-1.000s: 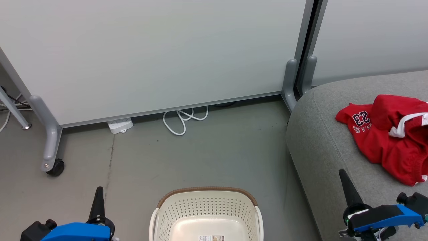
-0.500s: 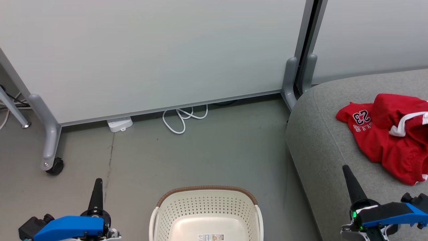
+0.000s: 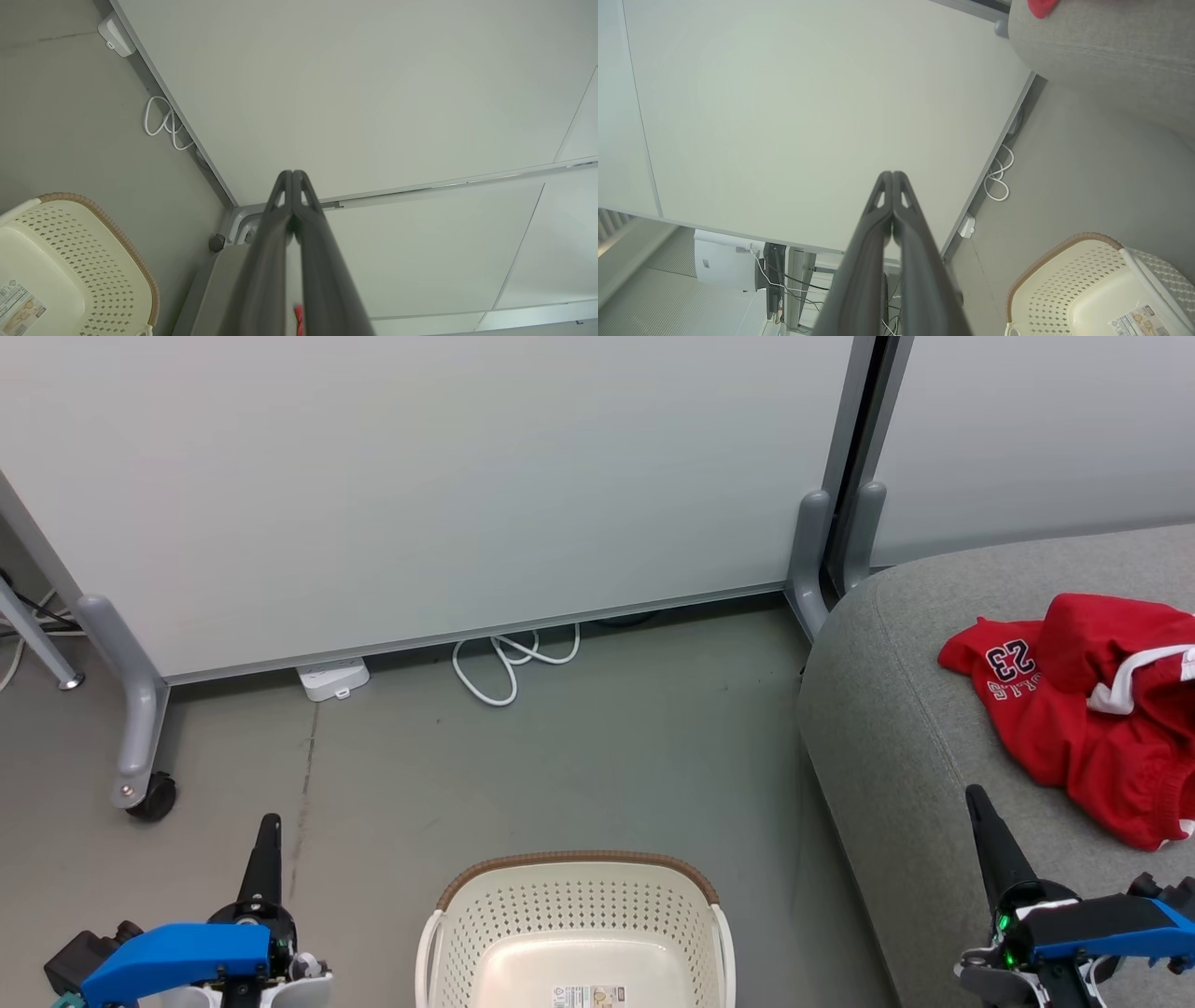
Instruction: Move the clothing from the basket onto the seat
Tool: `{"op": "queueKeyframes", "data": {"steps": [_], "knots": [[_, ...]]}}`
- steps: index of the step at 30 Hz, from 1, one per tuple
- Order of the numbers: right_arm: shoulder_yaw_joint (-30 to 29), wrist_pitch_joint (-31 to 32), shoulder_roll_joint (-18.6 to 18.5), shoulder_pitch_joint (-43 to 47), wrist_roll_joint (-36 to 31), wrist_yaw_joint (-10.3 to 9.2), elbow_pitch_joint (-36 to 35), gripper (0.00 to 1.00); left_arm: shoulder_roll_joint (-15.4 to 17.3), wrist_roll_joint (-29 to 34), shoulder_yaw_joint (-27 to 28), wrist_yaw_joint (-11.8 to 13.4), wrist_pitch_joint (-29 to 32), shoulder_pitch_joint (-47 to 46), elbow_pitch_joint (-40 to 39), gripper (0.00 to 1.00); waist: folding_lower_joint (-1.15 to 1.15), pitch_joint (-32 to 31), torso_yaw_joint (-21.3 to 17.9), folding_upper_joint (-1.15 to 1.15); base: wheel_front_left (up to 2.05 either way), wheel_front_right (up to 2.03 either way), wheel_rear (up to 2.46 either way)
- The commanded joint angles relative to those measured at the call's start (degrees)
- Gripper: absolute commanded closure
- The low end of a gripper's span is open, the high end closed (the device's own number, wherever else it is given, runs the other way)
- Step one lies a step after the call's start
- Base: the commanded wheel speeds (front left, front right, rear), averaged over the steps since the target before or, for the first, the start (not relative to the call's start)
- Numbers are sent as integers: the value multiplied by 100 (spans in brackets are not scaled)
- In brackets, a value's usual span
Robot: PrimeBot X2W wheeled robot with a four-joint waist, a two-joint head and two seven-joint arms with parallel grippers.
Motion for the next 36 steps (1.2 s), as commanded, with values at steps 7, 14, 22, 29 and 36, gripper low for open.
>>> {"op": "queueKeyframes", "data": {"steps": [7,14,22,29,36], "knots": [[-48,59,-28,-146,411,2,-59,100,-7,-327,69,-42,108,-158,-84,100,0,18,-2,0,0,0,0],[-77,90,-30,-151,734,2,-64,100,-25,-585,113,-45,181,-195,-115,100,0,35,-4,0,0,0,0],[-109,125,-31,-168,1083,2,-76,100,-44,-873,153,-49,271,-249,-152,100,0,56,-7,0,0,0,0],[-137,158,-31,-195,1378,2,-81,100,-58,-1098,182,-51,342,-283,-182,100,0,73,-9,0,0,0,0],[-152,180,-32,-216,1554,2,-87,100,-69,-1245,208,-54,389,-305,-199,100,0,86,-11,0,0,0,0]]}}
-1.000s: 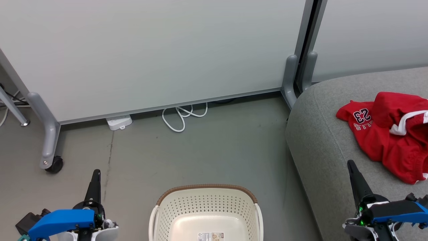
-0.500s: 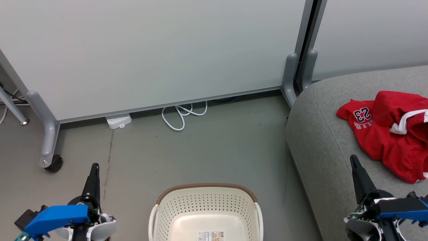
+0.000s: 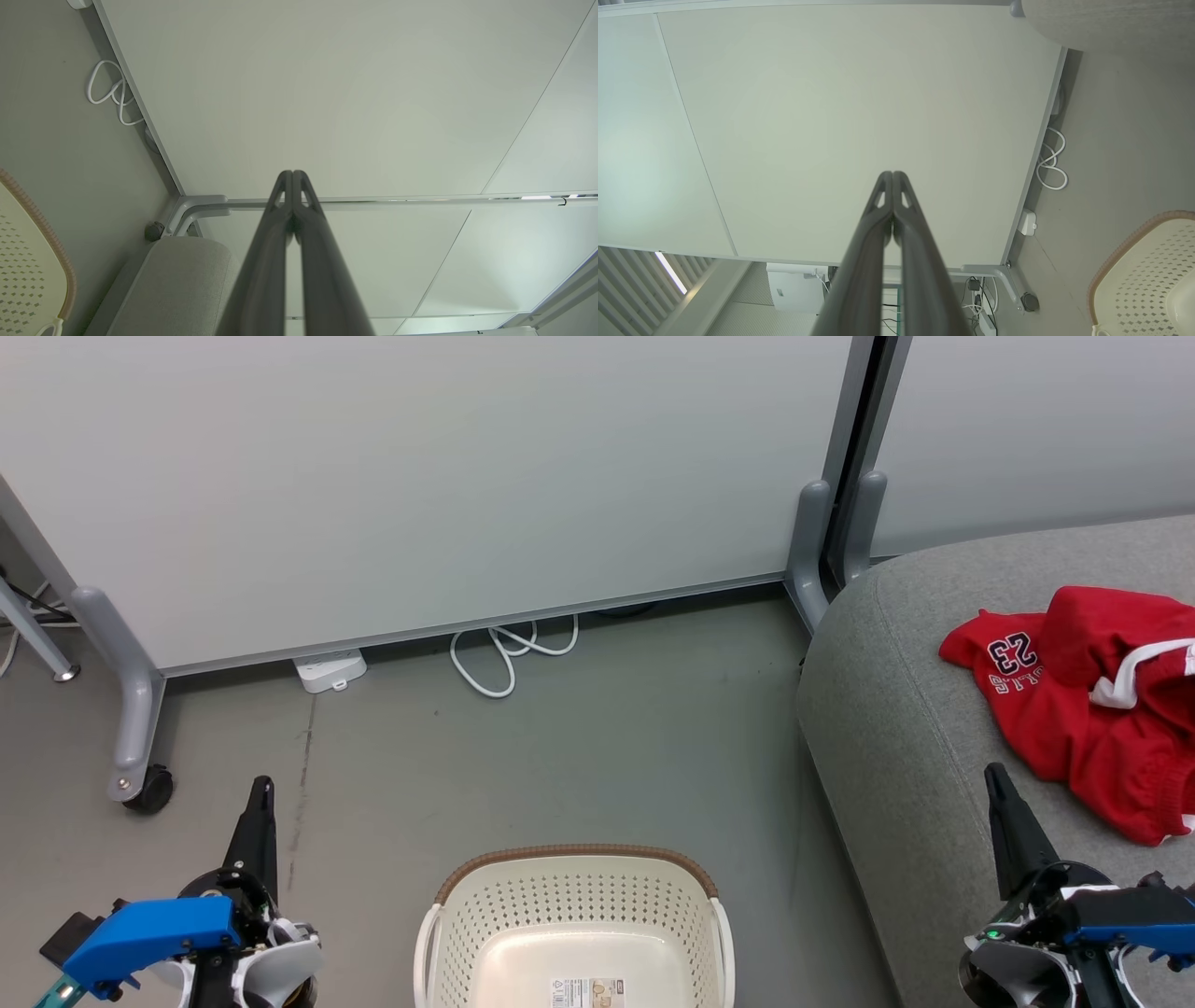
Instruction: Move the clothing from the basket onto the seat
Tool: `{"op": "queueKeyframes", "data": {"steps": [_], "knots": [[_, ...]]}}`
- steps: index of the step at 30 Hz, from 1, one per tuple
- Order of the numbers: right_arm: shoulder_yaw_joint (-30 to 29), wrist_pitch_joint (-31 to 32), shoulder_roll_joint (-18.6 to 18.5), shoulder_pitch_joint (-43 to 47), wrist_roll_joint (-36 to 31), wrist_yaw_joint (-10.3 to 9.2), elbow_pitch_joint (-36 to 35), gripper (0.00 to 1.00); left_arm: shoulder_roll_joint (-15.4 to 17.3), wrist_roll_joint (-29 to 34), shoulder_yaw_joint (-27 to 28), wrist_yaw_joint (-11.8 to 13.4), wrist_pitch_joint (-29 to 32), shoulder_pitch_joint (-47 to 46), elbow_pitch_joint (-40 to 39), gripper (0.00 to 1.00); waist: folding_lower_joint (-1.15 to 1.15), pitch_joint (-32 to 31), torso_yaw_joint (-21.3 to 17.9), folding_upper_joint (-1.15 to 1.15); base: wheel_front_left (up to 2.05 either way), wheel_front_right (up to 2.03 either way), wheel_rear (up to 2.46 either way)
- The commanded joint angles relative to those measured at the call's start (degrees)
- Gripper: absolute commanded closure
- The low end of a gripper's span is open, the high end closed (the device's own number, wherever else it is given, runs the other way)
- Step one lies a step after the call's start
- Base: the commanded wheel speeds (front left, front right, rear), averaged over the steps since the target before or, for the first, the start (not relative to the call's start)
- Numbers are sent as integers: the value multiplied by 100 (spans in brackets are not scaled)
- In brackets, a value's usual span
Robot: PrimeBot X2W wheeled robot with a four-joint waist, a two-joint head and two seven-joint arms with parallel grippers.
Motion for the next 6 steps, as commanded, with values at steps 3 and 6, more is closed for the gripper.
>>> {"op": "queueKeyframes", "data": {"steps": [3,6], "knots": [[-9,14,-28,-82,14,2,-16,100,-11,-13,14,-52,24,-58,-24,100,0,0,0,0,0,0,0],[-9,14,-28,-81,14,2,-16,100,-11,-14,14,-52,24,-58,-24,100,0,0,0,0,0,0,0]]}}
